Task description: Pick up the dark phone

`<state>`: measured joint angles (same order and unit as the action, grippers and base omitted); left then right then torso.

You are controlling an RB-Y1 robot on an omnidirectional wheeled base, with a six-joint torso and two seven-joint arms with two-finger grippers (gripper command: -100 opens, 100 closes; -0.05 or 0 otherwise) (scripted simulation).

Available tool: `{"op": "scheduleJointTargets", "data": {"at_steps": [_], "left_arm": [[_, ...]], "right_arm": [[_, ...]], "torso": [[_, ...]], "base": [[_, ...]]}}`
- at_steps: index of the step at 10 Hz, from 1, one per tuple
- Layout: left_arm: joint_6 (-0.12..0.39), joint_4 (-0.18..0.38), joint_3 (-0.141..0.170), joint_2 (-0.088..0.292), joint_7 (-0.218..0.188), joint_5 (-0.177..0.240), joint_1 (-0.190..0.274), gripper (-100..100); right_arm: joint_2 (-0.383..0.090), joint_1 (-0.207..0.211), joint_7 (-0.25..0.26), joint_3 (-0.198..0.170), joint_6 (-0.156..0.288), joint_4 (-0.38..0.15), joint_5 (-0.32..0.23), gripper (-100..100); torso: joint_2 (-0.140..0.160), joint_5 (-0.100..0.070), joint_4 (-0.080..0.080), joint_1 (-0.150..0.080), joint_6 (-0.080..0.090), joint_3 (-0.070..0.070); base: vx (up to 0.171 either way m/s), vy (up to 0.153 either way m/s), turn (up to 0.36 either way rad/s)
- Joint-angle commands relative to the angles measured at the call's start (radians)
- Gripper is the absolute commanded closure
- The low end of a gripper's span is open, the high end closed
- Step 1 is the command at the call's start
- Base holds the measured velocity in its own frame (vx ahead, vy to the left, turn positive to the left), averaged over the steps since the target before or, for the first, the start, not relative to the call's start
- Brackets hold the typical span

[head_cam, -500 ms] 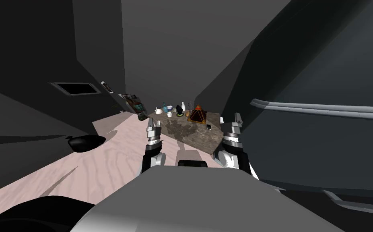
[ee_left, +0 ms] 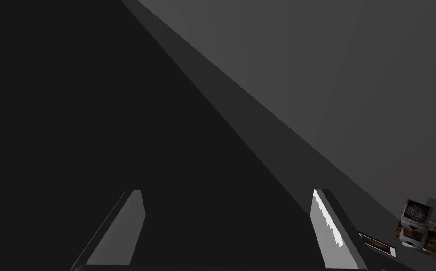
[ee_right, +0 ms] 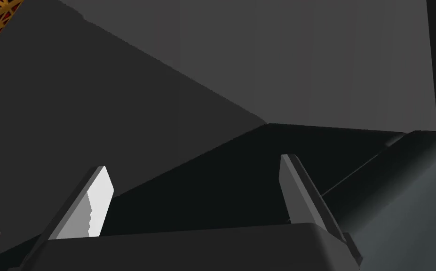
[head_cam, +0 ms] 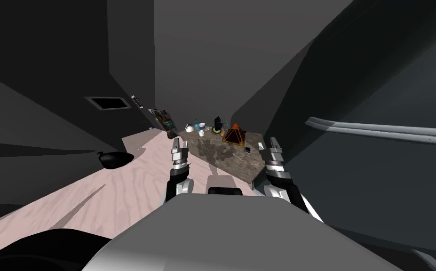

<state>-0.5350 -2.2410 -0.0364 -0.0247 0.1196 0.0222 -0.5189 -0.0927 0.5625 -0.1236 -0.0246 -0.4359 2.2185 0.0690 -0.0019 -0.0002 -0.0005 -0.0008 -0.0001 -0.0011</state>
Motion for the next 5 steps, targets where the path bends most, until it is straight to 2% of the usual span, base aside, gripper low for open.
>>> {"op": "scheduleJointTargets", "data": {"at_steps": [1, 3, 4, 5], "left_arm": [[0.0, 0.0, 0.0, 0.0, 0.0, 0.0, 0.0, 0], [0.0, 0.0, 0.0, 0.0, 0.0, 0.0, 0.0, 0], [0.0, 0.0, 0.0, 0.0, 0.0, 0.0, 0.0, 0], [0.0, 0.0, 0.0, 0.0, 0.0, 0.0, 0.0, 0]], "right_arm": [[-0.046, 0.037, -0.013, 0.029, 0.033, -0.014, -0.013, -100], [-0.091, 0.101, -0.028, 0.056, 0.079, -0.013, -0.036, -100], [-0.091, 0.116, -0.028, 0.056, 0.079, -0.013, -0.036, -100], [-0.112, 0.152, -0.037, 0.071, 0.104, -0.012, -0.048, -100]], "torso": [[0.0, 0.0, 0.0, 0.0, 0.0, 0.0], [-0.001, 0.0, 0.0, 0.0, 0.0, -0.001], [-0.001, 0.0, 0.0, 0.0, 0.0, -0.001], [-0.001, 0.0, 0.0, 0.0, 0.0, -0.001]], "base": [[0.043, 0.004, 0.241], [0.054, -0.003, 0.304], [0.037, -0.008, 0.052], [0.033, 0.003, 0.207]]}}
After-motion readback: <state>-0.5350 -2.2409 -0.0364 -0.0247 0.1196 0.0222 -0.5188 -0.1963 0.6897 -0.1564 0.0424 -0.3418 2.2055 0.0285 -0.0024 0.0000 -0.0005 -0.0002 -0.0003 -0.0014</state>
